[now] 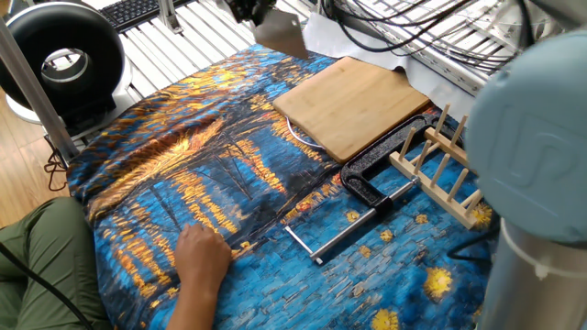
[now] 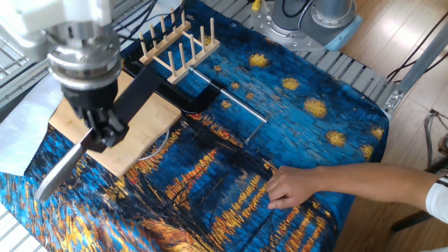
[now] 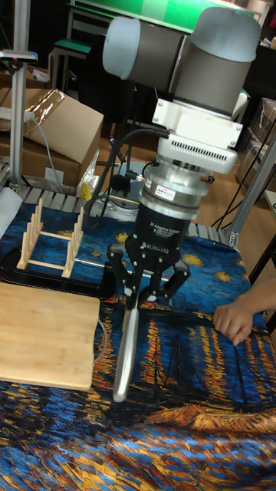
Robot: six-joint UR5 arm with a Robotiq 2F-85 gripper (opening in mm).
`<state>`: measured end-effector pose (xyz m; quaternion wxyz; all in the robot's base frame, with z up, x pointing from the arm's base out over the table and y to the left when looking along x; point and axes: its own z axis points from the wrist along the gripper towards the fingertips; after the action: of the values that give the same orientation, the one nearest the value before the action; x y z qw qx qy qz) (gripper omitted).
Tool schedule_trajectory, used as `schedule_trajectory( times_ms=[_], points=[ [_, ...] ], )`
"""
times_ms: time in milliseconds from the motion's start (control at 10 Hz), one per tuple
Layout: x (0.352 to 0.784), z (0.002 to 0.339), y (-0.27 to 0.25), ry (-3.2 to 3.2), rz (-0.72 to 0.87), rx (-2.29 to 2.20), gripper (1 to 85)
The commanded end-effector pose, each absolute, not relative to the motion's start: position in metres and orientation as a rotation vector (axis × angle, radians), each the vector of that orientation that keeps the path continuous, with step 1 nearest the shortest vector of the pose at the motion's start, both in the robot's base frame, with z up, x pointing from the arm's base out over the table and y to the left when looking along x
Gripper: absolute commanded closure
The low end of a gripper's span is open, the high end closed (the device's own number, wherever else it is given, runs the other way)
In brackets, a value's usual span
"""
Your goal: Put the knife on the knife rack
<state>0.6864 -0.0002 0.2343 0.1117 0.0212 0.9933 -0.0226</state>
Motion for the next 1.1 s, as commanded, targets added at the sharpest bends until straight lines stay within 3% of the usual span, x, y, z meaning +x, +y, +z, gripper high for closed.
schedule_trajectory(
  times_ms=[0,400,700,1000],
  points=[
    [0.674,0.236,0.0,2.933,-0.053,0.011,84.7],
    [0.677,0.24,-0.004,2.906,-0.061,0.006,84.7],
    [0.602,0.288,-0.028,2.895,-0.019,-0.007,84.7],
    [0.572,0.288,-0.036,2.84,0.029,-0.285,84.7]
  ],
)
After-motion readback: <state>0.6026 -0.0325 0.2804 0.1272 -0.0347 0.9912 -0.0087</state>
